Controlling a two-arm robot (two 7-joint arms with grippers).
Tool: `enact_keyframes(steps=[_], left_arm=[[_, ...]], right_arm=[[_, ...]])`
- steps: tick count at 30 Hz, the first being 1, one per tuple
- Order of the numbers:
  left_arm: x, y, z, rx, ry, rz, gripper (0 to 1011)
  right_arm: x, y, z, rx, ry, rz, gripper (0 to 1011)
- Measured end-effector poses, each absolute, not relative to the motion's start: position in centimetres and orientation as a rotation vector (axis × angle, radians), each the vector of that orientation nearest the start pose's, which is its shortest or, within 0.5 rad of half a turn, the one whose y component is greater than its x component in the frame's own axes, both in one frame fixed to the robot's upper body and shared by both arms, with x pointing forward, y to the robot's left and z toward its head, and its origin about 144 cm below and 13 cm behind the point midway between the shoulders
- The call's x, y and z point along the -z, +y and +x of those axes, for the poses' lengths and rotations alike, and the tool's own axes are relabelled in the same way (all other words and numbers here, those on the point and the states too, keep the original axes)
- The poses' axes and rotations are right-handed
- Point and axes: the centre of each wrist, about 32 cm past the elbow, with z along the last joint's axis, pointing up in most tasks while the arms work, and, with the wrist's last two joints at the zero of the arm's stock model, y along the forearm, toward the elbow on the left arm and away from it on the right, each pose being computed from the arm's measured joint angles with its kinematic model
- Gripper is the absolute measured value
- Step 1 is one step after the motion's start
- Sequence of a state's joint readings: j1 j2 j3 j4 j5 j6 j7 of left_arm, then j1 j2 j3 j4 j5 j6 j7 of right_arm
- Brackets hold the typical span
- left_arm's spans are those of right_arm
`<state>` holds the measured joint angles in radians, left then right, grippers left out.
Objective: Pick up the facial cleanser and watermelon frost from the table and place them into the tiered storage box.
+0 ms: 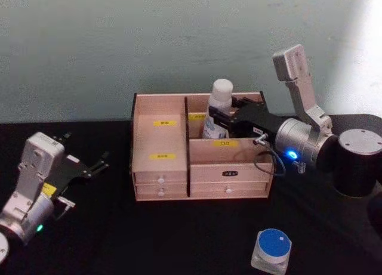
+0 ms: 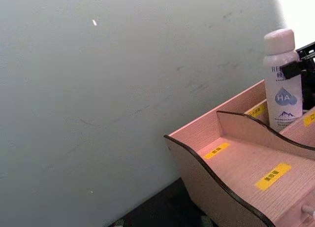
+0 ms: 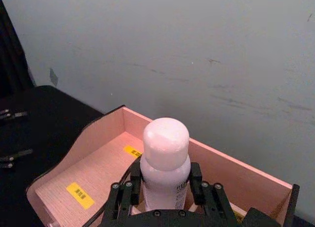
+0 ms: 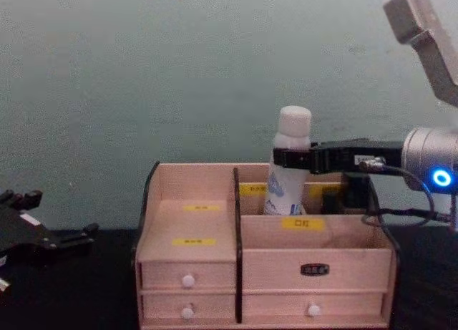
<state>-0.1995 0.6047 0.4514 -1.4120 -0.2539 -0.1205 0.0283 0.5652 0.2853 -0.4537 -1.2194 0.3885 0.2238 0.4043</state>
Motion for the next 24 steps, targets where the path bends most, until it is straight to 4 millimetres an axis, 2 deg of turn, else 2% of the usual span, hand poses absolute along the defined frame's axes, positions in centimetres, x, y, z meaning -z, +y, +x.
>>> enact_keyframes(steps=[24], left_arm=[[-113.98,30.97,48.86,-1.248,-0.285,0.304,1001]], right_arm=[[-121.34,-20.69,59.74,0.880,0.047,-0.199,593]])
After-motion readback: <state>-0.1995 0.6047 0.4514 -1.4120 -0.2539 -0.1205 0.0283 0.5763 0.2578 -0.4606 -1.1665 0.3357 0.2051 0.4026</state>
